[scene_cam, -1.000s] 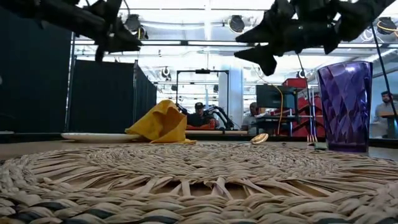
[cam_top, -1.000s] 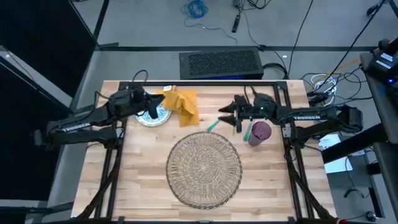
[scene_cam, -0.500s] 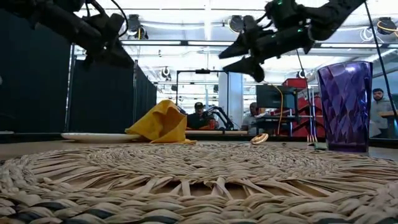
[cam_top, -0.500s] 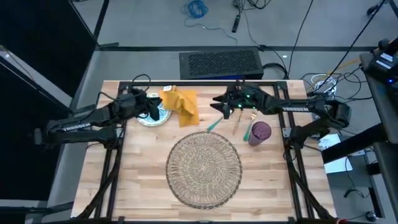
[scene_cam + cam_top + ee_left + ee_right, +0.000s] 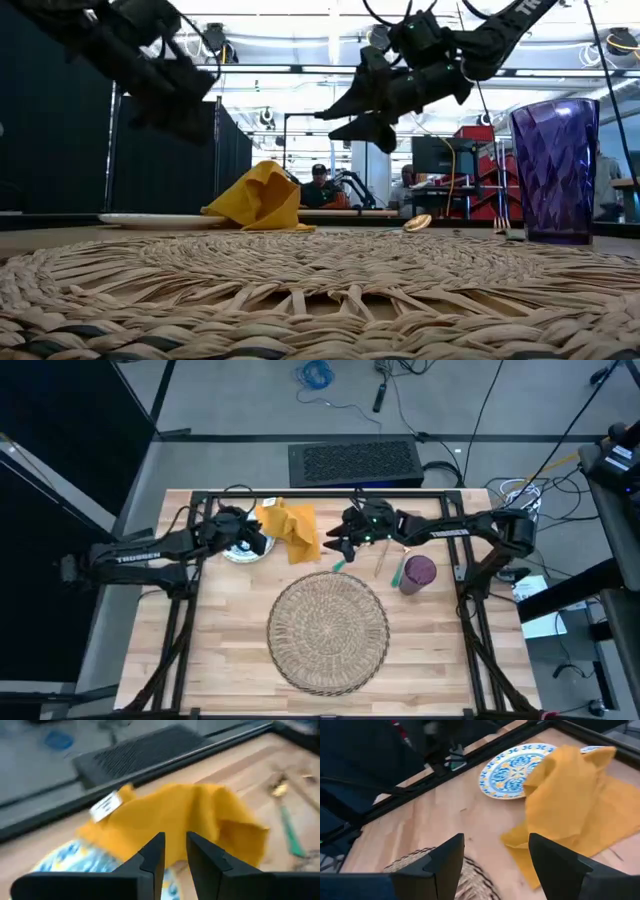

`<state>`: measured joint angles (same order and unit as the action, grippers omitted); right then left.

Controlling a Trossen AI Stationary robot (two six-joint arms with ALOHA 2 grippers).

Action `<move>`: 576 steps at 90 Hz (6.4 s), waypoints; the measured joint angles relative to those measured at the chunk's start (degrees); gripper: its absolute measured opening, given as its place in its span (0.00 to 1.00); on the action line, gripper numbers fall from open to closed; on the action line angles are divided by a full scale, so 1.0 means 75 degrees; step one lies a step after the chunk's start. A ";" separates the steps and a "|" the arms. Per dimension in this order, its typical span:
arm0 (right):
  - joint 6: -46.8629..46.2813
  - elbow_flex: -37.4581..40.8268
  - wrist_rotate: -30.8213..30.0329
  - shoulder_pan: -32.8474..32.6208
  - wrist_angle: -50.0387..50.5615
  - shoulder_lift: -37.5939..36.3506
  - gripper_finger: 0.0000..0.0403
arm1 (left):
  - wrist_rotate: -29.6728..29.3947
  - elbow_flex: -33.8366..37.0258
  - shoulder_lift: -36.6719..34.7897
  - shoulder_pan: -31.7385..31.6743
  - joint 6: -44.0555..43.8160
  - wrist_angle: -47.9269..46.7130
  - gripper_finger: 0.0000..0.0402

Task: Set table place
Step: Put the white plate to the center of the brown table mat

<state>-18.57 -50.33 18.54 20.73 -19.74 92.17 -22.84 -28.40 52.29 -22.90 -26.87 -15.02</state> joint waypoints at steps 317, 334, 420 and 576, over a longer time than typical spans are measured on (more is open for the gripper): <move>0.0545 0.0003 0.0774 -0.0230 0.1040 -0.1505 0.52 | 0.1106 -0.0495 0.1257 -0.2777 0.0116 -0.3397 0.16; 0.0600 0.0003 0.0776 -0.0230 0.1297 -0.1505 0.52 | 0.1620 -0.0495 0.0680 -0.3621 0.0686 -0.3491 0.16; 0.0708 0.0003 0.0776 -0.0428 0.1327 -0.1505 0.52 | 0.4640 0.0207 0.1684 -0.5443 0.1910 -0.2037 0.16; 0.0793 0.0003 0.0953 -0.0428 0.1359 -0.1505 0.52 | 0.2420 0.0201 0.1139 -0.4580 0.0608 -0.2615 0.16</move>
<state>-12.62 -50.30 25.69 17.52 -9.54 80.88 -4.69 -26.89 60.84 -57.25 -22.31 -34.63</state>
